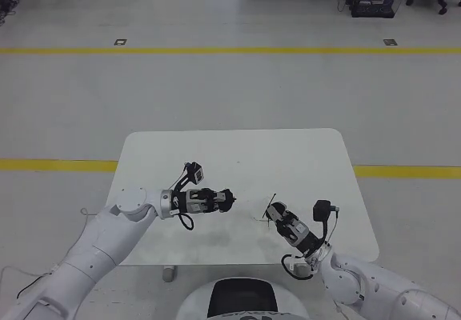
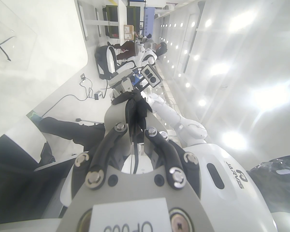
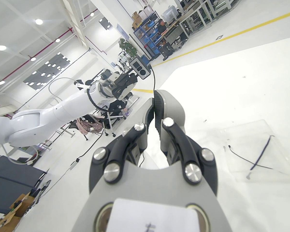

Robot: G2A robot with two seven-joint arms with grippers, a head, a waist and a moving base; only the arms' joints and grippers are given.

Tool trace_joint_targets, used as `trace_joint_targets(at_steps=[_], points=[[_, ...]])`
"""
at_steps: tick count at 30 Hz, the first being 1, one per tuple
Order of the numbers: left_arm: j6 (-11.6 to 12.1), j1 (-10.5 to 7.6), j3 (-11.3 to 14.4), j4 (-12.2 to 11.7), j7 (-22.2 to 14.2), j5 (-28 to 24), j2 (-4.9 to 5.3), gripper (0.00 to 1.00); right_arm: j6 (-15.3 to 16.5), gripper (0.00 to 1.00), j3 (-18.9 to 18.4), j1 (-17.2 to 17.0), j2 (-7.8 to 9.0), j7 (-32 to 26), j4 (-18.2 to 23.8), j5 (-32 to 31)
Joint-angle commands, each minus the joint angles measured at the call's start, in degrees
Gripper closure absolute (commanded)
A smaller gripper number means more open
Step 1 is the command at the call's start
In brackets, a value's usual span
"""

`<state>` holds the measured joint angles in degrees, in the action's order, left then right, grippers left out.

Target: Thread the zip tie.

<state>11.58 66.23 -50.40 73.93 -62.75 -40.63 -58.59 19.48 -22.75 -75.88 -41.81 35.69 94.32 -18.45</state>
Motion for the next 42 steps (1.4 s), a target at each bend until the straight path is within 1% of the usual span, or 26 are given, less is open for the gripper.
trace_joint_targets(at_steps=[1,2,3,5,7,8,9,12,13,15,19,28,29,30,32,37,42], points=[[0.68,0.07,-0.18,0.19,1.42,0.54,-0.01,1.00,0.00,1.00,0.00,0.00,0.00,0.00,0.00,0.00],[2.75,0.75,0.04,1.29,3.48,3.76,0.08,1.00,0.00,1.00,0.00,0.00,0.00,0.00,0.00,0.00],[4.89,1.81,0.01,2.19,4.12,4.13,0.13,1.00,0.00,1.00,-0.29,-0.18,-0.13,-0.02,0.36,0.37],[7.88,4.01,-0.43,2.53,4.46,2.77,0.27,1.00,0.00,1.00,-0.83,-1.04,-0.45,1.51,1.40,1.10],[7.90,5.89,-1.58,3.62,8.26,7.58,0.53,1.00,0.00,1.00,-0.85,-1.90,-0.71,2.54,2.72,1.74],[7.90,7.07,-1.93,4.51,9.99,8.93,0.54,1.00,0.00,1.00,-0.87,-2.17,-0.77,2.98,2.90,1.88],[7.90,8.72,-2.47,5.54,11.65,9.38,0.46,1.00,0.00,1.00,-0.76,-2.50,-0.88,3.60,3.44,2.15],[7.90,11.29,-3.75,6.93,14.21,12.27,0.25,1.00,0.00,1.00,-0.11,-2.85,-1.11,4.33,4.33,2.78],[7.90,12.39,-4.09,7.57,15.29,13.48,0.07,1.00,0.00,1.00,0.27,-2.82,-1.22,4.47,4.43,3.01],[7.90,13.82,-4.79,8.20,16.81,15.03,-0.30,1.00,0.00,1.00,0.89,-2.61,-1.48,5.11,4.33,3.56],[7.90,15.40,-5.52,8.41,18.43,16.25,-1.10,1.00,0.00,1.00,2.10,-2.05,-2.08,5.65,4.10,5.22],[7.90,15.42,-5.57,8.46,18.52,16.59,-1.16,1.00,0.00,1.00,2.10,-2.05,-2.08,5.65,4.10,5.22],[7.90,15.41,-5.64,8.49,19.45,16.74,-1.19,1.00,0.00,1.00,2.10,-2.05,-2.08,5.65,4.10,5.22],[7.90,15.66,-5.54,8.90,21.23,17.67,-1.26,1.00,-0.46,1.00,1.74,-2.12,-2.29,4.94,3.96,4.90],[7.90,16.45,-5.27,9.84,22.00,17.49,-1.38,1.00,0.00,1.00,1.31,-2.40,-2.78,4.68,4.03,4.23],[7.90,18.68,-5.79,11.67,22.94,18.21,-1.67,1.00,0.00,1.00,1.05,-2.89,-4.59,6.10,3.59,2.63],[7.90,19.87,-6.53,12.69,22.52,18.80,-2.11,1.00,0.00,1.00,1.22,-2.75,-6.20,6.73,2.09,2.13]])
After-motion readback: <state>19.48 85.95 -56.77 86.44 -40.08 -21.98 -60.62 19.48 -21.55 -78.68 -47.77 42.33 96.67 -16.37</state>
